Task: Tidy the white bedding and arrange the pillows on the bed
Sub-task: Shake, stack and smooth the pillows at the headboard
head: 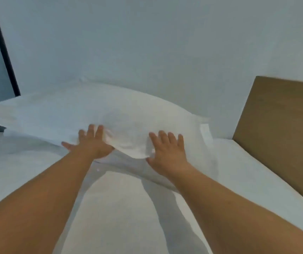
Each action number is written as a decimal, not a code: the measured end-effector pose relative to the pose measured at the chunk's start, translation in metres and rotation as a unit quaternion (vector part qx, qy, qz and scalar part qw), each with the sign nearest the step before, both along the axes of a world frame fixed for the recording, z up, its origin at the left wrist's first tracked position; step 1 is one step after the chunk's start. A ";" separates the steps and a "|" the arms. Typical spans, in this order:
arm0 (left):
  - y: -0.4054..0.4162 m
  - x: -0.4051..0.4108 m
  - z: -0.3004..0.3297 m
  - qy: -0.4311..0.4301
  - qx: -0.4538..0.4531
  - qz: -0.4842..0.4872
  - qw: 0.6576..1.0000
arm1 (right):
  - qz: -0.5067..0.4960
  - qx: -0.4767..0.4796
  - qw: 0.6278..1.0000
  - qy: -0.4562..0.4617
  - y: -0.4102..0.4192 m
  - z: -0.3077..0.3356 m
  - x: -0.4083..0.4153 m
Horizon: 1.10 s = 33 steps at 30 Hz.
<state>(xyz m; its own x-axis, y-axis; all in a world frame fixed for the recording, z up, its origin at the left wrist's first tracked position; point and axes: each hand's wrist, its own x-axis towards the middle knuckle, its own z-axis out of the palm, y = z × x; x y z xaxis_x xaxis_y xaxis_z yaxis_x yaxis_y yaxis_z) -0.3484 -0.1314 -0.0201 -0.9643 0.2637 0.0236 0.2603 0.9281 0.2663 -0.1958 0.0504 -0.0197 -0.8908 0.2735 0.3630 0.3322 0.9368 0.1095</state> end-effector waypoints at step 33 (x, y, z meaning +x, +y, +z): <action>-0.141 0.313 -0.101 -0.103 -0.083 -0.133 0.982 | -0.058 -0.284 0.927 -0.237 -0.174 -0.066 0.305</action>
